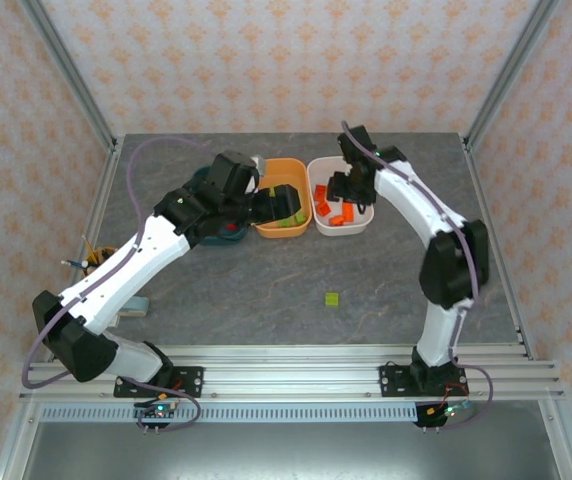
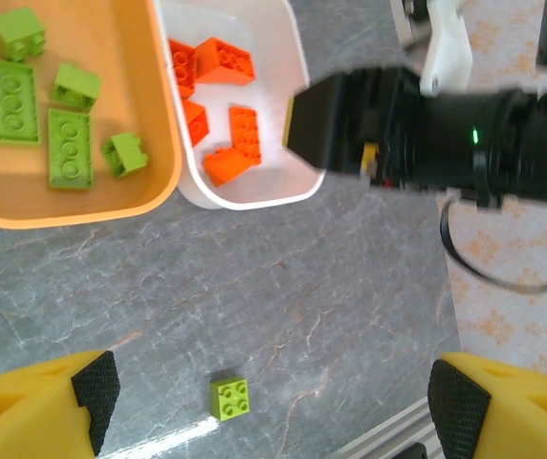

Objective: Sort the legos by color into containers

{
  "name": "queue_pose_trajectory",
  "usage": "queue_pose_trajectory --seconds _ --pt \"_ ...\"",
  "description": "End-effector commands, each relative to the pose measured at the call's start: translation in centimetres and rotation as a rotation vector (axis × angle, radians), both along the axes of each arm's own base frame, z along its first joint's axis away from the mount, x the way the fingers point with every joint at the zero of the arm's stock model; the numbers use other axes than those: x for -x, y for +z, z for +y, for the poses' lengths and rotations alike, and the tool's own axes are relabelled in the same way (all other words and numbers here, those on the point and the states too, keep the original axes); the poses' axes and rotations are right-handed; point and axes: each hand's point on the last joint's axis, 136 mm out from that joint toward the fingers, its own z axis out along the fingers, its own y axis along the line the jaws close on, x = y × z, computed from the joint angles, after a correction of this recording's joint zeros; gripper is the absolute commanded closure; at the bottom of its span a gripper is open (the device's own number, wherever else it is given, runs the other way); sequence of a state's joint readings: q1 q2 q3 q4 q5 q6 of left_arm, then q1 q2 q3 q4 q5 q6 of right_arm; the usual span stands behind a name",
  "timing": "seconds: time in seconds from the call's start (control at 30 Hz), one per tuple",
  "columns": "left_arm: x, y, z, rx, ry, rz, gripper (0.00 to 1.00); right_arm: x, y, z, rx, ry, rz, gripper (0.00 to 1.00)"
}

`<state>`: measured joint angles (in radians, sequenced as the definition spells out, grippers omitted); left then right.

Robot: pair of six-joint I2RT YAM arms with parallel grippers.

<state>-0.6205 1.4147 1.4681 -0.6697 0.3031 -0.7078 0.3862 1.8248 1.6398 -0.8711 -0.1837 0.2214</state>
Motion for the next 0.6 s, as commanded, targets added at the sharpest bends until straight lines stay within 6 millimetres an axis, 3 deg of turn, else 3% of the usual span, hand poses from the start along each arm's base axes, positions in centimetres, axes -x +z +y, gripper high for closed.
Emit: queue_pose_trajectory --seconds 0.0,0.23,0.33,0.57 --pt "0.4 -0.2 0.5 -0.115 -0.016 -0.024 0.13 3.7 -1.2 -0.1 -0.05 -0.076 0.022 0.38" --pt "2.5 0.4 0.4 -0.191 -0.053 -0.084 0.13 14.4 -6.5 1.2 -0.041 -0.046 0.222 0.21" --pt "3.9 0.3 0.5 -0.237 -0.07 -0.112 0.13 16.8 -8.4 1.6 -0.054 -0.037 0.285 0.17" --pt "6.2 -1.7 1.0 -0.254 -0.074 -0.079 0.13 19.1 -12.0 2.0 -0.028 -0.019 0.394 0.2"
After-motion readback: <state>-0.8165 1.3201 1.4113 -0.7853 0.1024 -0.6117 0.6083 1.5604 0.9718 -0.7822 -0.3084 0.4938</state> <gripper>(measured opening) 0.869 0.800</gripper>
